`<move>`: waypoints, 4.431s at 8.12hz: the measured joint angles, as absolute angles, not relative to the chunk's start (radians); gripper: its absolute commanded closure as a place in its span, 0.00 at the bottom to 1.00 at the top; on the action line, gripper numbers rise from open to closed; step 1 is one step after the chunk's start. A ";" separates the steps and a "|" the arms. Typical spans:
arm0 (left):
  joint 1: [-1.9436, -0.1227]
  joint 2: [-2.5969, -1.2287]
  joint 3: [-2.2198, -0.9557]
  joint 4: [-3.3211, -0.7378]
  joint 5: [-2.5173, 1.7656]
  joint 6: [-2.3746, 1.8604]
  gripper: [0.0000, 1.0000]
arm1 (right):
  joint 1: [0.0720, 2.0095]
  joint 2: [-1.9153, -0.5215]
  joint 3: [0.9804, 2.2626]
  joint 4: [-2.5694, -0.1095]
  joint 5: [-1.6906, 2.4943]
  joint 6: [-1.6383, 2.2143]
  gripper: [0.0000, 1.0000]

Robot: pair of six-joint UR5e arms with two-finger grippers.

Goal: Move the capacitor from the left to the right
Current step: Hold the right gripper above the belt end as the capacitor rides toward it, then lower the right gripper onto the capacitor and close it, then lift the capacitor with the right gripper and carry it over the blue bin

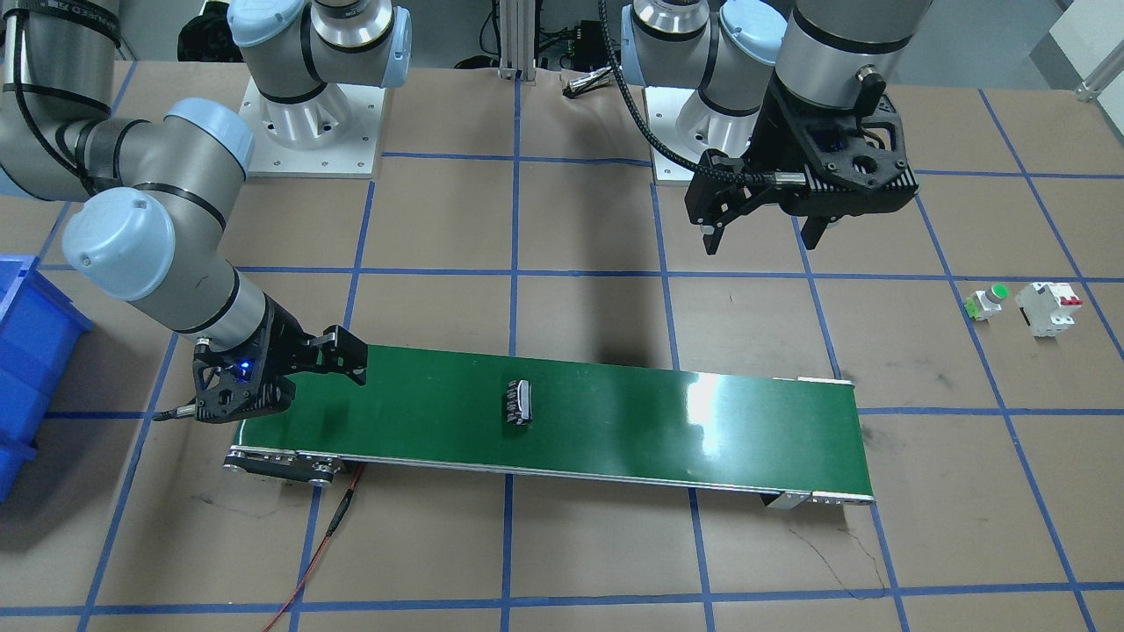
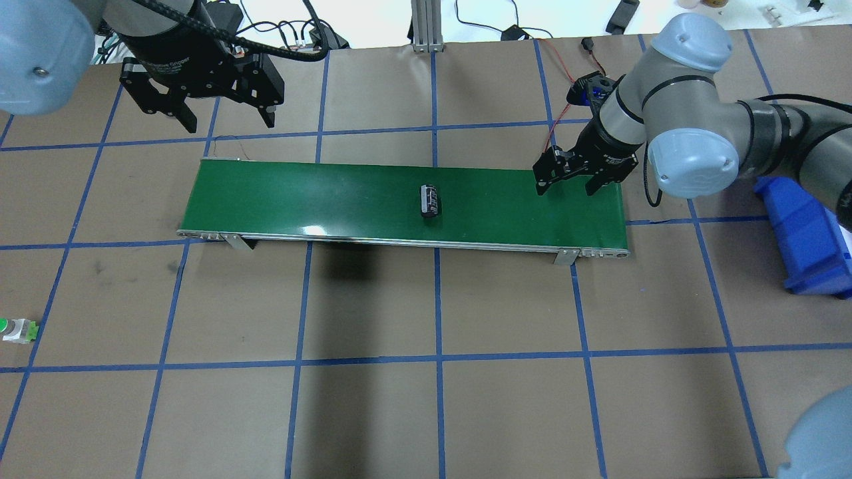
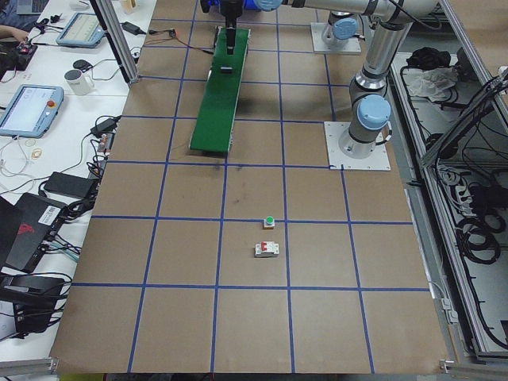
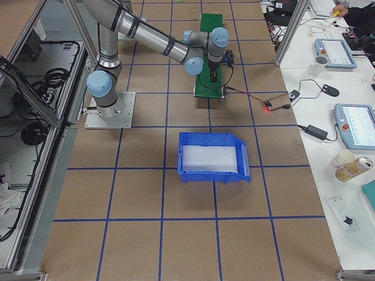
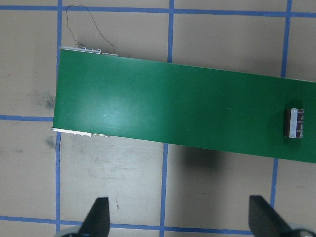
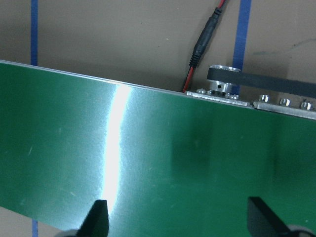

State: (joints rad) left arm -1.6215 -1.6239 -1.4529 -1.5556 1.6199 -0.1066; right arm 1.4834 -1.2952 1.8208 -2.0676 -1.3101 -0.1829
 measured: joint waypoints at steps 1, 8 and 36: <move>-1.622 -1.624 -1.453 -1.555 1.620 -0.106 0.00 | 1.483 -1.294 1.821 -2.068 -1.310 -0.183 0.00; -1.621 -1.626 -1.455 -1.543 1.617 -0.107 0.00 | 1.483 -1.289 1.821 -2.067 -1.311 -0.183 0.00; -1.621 -1.624 -1.456 -1.542 1.614 -0.106 0.00 | 1.271 -1.316 1.576 -1.892 -1.605 -0.455 1.00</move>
State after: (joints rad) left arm -1.6208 -1.6245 -1.4558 -1.5417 1.6138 -0.1062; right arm 1.2710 -1.3164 1.5764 -1.8917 -1.6051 -0.4549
